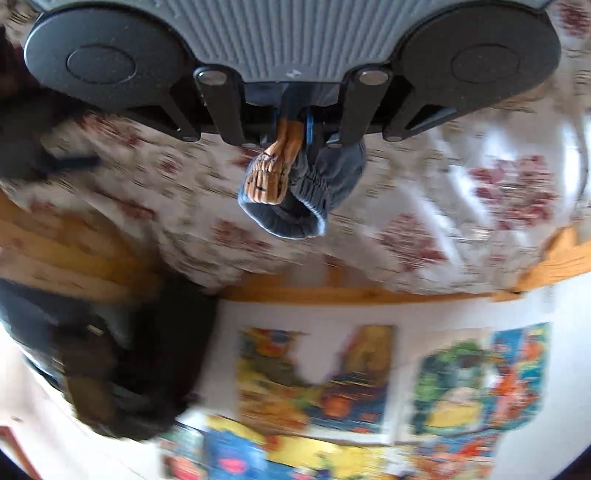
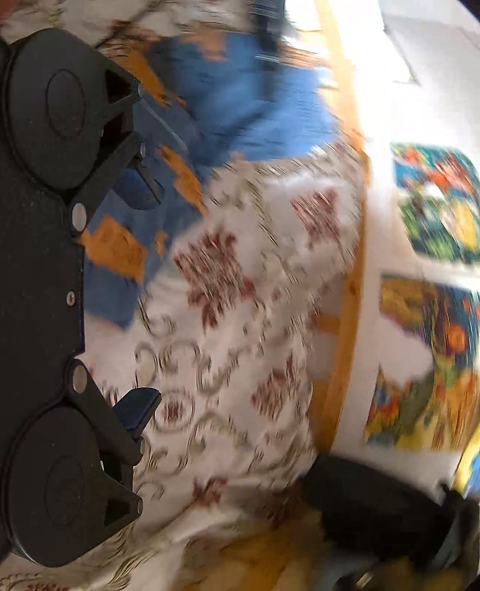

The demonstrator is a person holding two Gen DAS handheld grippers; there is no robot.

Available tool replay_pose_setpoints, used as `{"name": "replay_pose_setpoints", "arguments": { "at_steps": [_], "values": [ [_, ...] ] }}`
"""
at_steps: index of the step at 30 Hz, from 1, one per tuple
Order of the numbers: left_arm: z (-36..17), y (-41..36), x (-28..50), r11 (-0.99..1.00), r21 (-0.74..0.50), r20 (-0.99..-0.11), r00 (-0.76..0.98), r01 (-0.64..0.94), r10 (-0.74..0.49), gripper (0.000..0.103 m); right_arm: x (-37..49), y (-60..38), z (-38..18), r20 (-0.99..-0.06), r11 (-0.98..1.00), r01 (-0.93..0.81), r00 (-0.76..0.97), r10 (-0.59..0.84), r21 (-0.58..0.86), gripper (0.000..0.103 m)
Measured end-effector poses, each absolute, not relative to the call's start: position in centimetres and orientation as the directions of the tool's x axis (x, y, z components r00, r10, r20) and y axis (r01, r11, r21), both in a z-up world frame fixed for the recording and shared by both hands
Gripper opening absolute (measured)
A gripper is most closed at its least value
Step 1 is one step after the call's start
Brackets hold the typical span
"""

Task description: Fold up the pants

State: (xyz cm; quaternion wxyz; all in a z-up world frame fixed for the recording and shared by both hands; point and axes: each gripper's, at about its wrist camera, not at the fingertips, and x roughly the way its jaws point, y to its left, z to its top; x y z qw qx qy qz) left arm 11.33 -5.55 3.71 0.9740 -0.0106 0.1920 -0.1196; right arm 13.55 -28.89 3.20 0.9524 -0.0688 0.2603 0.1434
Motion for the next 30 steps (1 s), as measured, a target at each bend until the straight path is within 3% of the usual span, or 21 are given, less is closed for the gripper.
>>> {"name": "replay_pose_setpoints", "arguments": {
  "at_steps": [6,12,15,20,23,25,26,28,29,30],
  "values": [
    [1.2,-12.7,11.8,0.913,0.021,-0.46,0.815,0.408,-0.353,0.015,14.9,-34.9,3.8,-0.501,0.949,-0.236,0.808,0.311,0.208,0.102],
    [-3.2,-17.7,12.0,0.847,0.174,-0.569,0.753,0.502,-0.329,0.015,16.2,-35.8,0.8,-0.533,0.834,-0.272,0.665,0.523,0.479,0.094],
    [-4.3,-17.7,11.4,0.838,0.184,-0.594,0.738,0.513,-0.321,0.018,16.5,-35.0,-0.5,-0.56,0.815,-0.262,0.617,0.553,0.517,0.087],
    [-3.8,-16.5,10.5,0.849,0.187,-0.571,0.758,0.494,-0.316,0.057,17.0,-33.6,-1.3,-0.583,0.814,-0.26,0.589,0.56,0.519,0.08],
    [-3.7,-15.5,10.4,0.856,0.164,-0.58,0.75,0.49,-0.318,0.065,17.5,-33.7,-1.9,-0.586,0.812,-0.217,0.595,0.55,0.541,0.075],
    [-3.8,-15.5,10.4,0.85,0.149,-0.603,0.728,0.504,-0.326,0.065,17.6,-34.2,-2.3,-0.578,0.799,-0.182,0.601,0.552,0.573,0.071],
    [-4.0,-15.5,10.3,0.844,0.151,-0.607,0.722,0.515,-0.332,0.062,17.7,-34.5,-2.4,-0.572,0.79,-0.167,0.603,0.555,0.59,0.067],
    [-4.3,-15.7,10.0,0.824,0.17,-0.614,0.712,0.541,-0.341,0.056,17.8,-34.8,-2.6,-0.573,0.781,-0.145,0.602,0.557,0.607,0.045],
    [-4.5,-15.9,9.7,0.814,0.18,-0.616,0.708,0.552,-0.344,0.052,17.9,-34.7,-2.7,-0.584,0.791,-0.142,0.6,0.547,0.596,0.026],
    [-4.6,-16.0,9.5,0.807,0.186,-0.62,0.704,0.561,-0.347,0.051,17.8,-34.6,-2.7,-0.598,0.806,-0.143,0.6,0.532,0.574,0.022]
  ]
}}
